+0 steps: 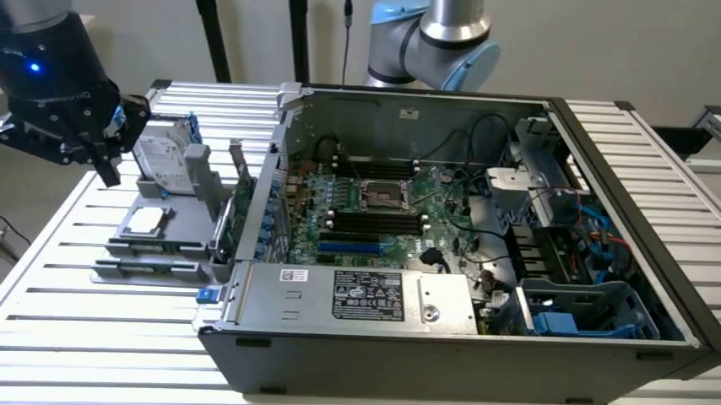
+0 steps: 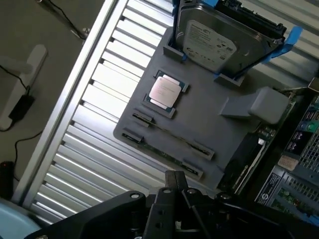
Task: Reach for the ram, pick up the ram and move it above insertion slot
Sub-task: 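Pick up the ram and move it above insertion slot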
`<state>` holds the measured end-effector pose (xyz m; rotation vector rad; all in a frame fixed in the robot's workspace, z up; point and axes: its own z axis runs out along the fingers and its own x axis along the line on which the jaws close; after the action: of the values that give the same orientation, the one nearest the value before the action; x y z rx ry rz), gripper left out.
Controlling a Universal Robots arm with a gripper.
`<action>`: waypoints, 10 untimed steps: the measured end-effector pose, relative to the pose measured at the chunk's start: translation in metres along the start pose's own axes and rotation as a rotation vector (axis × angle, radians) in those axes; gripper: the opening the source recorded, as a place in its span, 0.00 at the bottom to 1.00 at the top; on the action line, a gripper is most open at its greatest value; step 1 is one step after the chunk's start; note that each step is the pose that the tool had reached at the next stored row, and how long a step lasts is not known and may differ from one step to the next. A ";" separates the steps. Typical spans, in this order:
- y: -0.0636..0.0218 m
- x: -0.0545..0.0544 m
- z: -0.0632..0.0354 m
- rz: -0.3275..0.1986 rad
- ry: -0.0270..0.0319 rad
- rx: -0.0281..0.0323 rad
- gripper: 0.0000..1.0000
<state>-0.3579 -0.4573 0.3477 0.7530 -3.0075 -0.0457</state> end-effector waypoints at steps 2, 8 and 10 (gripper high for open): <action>0.0000 0.000 0.0002 -0.036 0.0015 0.0012 0.11; 0.0000 0.000 0.0009 -0.145 0.0056 0.0047 0.11; -0.0001 0.000 0.0011 -0.181 0.0070 0.0058 0.11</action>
<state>-0.3579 -0.4573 0.3465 1.0208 -2.9249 -0.0398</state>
